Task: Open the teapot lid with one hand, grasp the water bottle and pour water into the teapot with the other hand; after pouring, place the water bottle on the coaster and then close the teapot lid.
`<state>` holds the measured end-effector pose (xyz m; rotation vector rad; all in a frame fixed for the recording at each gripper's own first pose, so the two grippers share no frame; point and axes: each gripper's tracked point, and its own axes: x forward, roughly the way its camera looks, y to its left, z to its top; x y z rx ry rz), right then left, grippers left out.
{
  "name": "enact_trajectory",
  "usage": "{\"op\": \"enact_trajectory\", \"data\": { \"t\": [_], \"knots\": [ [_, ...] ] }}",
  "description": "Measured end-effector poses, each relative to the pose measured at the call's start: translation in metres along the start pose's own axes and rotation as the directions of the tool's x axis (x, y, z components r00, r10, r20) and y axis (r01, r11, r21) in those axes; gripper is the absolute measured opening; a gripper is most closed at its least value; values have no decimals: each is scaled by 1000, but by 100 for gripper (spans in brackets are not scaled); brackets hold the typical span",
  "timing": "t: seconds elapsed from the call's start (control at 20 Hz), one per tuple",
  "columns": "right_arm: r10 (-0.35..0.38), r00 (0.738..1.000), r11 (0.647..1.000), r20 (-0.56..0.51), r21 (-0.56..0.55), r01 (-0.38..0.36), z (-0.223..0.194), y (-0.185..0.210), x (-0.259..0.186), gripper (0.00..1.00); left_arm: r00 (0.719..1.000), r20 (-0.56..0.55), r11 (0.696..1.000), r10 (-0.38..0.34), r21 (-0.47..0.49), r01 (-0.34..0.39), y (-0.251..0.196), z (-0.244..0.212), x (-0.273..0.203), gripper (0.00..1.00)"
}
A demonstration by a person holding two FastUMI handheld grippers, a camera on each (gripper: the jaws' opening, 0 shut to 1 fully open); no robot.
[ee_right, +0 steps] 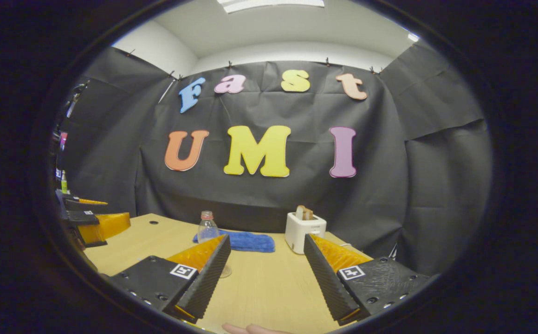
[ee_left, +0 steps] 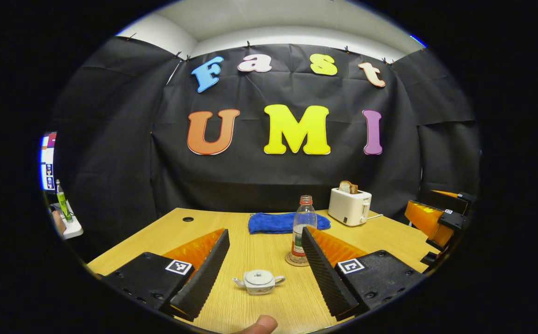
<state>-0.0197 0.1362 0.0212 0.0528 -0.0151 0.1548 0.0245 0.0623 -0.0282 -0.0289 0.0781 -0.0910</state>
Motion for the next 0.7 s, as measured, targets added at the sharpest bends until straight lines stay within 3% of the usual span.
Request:
{"op": "enact_trajectory", "data": {
  "t": [0.7],
  "knots": [
    [-9,999,999,-35,-31,8,-14,-1,9,97,1000,-14,1000,14,-7,-14,7,-8,10,98]
  ]
}}
